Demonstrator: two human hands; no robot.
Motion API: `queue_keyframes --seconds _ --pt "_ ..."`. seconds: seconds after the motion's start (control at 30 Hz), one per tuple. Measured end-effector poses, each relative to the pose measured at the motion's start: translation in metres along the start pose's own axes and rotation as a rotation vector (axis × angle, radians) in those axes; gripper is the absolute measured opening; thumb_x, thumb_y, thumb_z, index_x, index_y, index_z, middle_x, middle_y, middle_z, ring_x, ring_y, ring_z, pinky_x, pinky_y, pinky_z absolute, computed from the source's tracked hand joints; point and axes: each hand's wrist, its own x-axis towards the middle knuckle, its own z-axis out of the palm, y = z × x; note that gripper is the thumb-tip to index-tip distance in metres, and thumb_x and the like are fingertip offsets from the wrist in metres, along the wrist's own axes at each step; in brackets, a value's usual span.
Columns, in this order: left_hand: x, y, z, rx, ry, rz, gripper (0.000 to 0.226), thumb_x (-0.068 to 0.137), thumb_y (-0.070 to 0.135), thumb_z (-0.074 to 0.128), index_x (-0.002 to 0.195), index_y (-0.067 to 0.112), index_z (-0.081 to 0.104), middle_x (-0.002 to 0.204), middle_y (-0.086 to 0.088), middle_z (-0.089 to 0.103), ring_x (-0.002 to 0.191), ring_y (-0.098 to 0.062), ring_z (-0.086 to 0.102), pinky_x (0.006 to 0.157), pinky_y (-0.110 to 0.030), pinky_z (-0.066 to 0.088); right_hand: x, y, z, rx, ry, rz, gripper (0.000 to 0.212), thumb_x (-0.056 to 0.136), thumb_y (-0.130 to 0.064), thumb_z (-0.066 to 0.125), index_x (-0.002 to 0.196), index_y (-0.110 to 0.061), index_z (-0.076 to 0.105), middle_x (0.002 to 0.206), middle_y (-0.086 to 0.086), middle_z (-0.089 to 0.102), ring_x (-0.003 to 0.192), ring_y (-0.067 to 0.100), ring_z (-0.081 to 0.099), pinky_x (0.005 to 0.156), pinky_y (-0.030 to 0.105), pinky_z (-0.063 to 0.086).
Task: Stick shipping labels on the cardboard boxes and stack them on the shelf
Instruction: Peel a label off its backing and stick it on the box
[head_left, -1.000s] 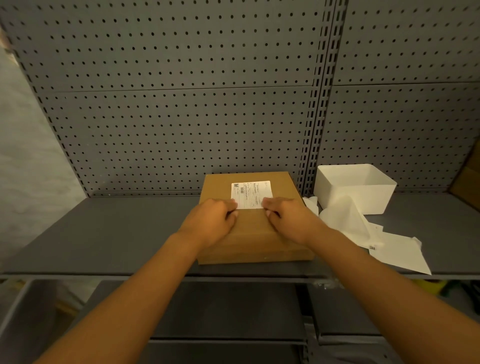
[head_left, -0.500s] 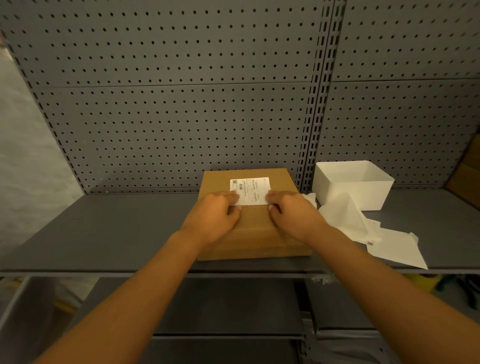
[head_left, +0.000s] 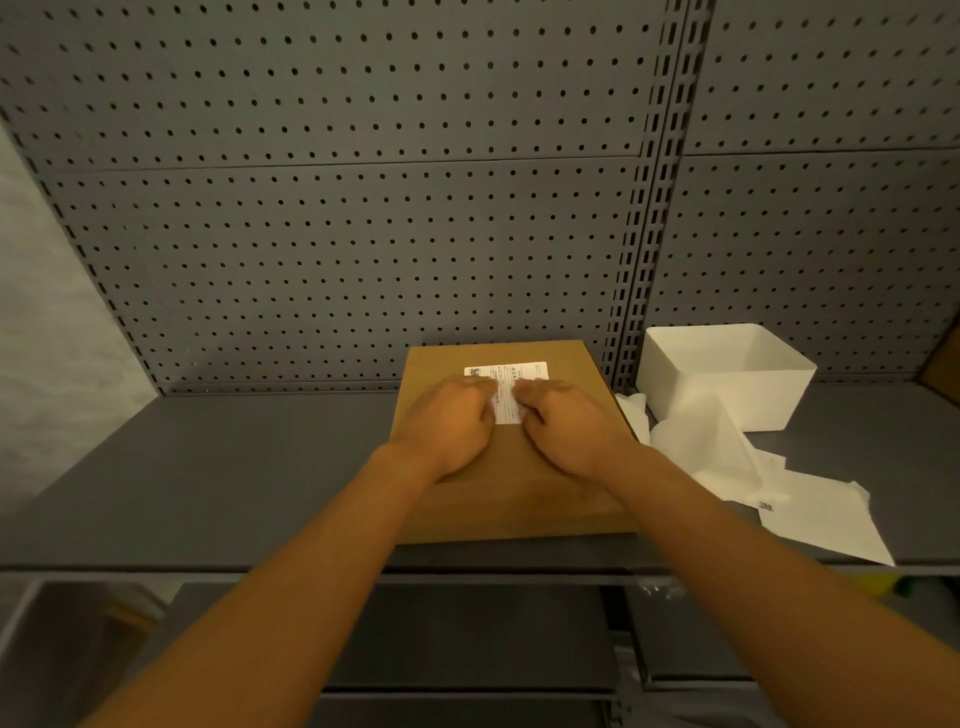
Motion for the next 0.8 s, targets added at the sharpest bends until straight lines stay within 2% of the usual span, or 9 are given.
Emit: queue_keyframes --seconds 0.07,0.13,0.23,0.3,0.43,0.57,0.6,0.73,0.8 --pt "0.003 -0.012 -0.003 0.048 0.039 -0.035 0.032 0.097 0.017 0.039 0.119 0.007 0.060 0.119 -0.009 0.063 0.109 -0.025 0.056 0.093 -0.041 0.047 0.002 0.016 -0.006 -0.066 0.037 0.086 0.026 0.099 -0.024 0.038 0.108 -0.011 0.059 0.114 0.010 0.064 0.095 0.022 0.059 0.080 0.031 0.051" --pt "0.007 -0.015 -0.002 0.065 0.055 -0.038 0.028 0.096 0.017 0.039 0.112 0.010 0.061 0.115 -0.007 0.064 0.106 -0.024 0.056 0.091 -0.039 0.047 0.004 0.019 -0.007 -0.081 0.085 0.113 0.023 0.098 -0.024 0.039 0.099 -0.011 0.058 0.104 0.009 0.064 0.087 0.021 0.059 0.074 0.031 0.052" --pt "0.013 -0.002 0.003 0.016 0.015 0.025 0.038 0.096 0.017 0.040 0.132 0.011 0.053 0.135 -0.007 0.055 0.124 -0.023 0.049 0.106 -0.037 0.038 0.013 0.002 0.003 -0.014 0.039 0.008 0.028 0.098 -0.025 0.040 0.115 -0.011 0.057 0.113 0.009 0.062 0.102 0.023 0.057 0.087 0.031 0.048" --pt "0.016 -0.004 0.004 0.037 0.036 0.010 0.039 0.096 0.018 0.040 0.132 0.013 0.053 0.134 -0.004 0.056 0.123 -0.021 0.050 0.106 -0.036 0.037 0.018 0.000 0.004 -0.010 0.014 0.006 0.030 0.098 -0.026 0.041 0.119 -0.011 0.056 0.119 0.008 0.061 0.107 0.023 0.056 0.094 0.033 0.046" --pt "0.020 -0.022 -0.002 0.114 0.087 -0.077 0.033 0.096 0.021 0.039 0.123 0.015 0.058 0.125 -0.003 0.061 0.112 -0.020 0.054 0.099 -0.035 0.040 0.022 0.018 -0.005 -0.091 0.094 0.116 0.013 0.096 -0.027 0.043 0.088 -0.017 0.048 0.096 0.005 0.060 0.084 0.018 0.054 0.070 0.029 0.042" --pt "0.026 -0.005 0.004 -0.037 -0.007 0.010 0.032 0.097 0.019 0.040 0.125 0.012 0.054 0.124 -0.006 0.059 0.115 -0.023 0.052 0.099 -0.038 0.040 0.034 0.001 0.009 0.038 0.031 -0.024 0.027 0.096 -0.022 0.042 0.114 -0.010 0.058 0.114 0.008 0.062 0.105 0.024 0.056 0.091 0.034 0.046" --pt "0.027 -0.006 0.005 -0.020 -0.005 0.005 0.030 0.096 0.019 0.040 0.122 0.013 0.054 0.121 -0.006 0.060 0.112 -0.022 0.053 0.099 -0.037 0.040 0.036 0.001 0.009 0.046 0.018 -0.016 0.028 0.096 -0.021 0.042 0.117 -0.010 0.058 0.114 0.009 0.062 0.106 0.024 0.057 0.092 0.035 0.046" --pt "0.028 -0.023 -0.001 0.148 0.069 -0.062 0.027 0.095 0.021 0.039 0.115 0.015 0.055 0.111 -0.001 0.064 0.105 -0.018 0.055 0.103 -0.034 0.032 0.036 0.020 -0.001 -0.093 0.056 0.085 0.013 0.095 -0.024 0.043 0.090 -0.015 0.050 0.090 0.003 0.057 0.084 0.020 0.053 0.069 0.029 0.038" --pt "0.028 -0.018 -0.001 0.055 0.036 -0.019 0.029 0.095 0.020 0.040 0.120 0.014 0.054 0.114 -0.004 0.063 0.106 -0.020 0.055 0.097 -0.033 0.038 0.037 0.014 -0.001 -0.066 0.052 0.028 0.019 0.096 -0.023 0.042 0.104 -0.013 0.056 0.104 0.005 0.061 0.098 0.024 0.056 0.080 0.030 0.042"
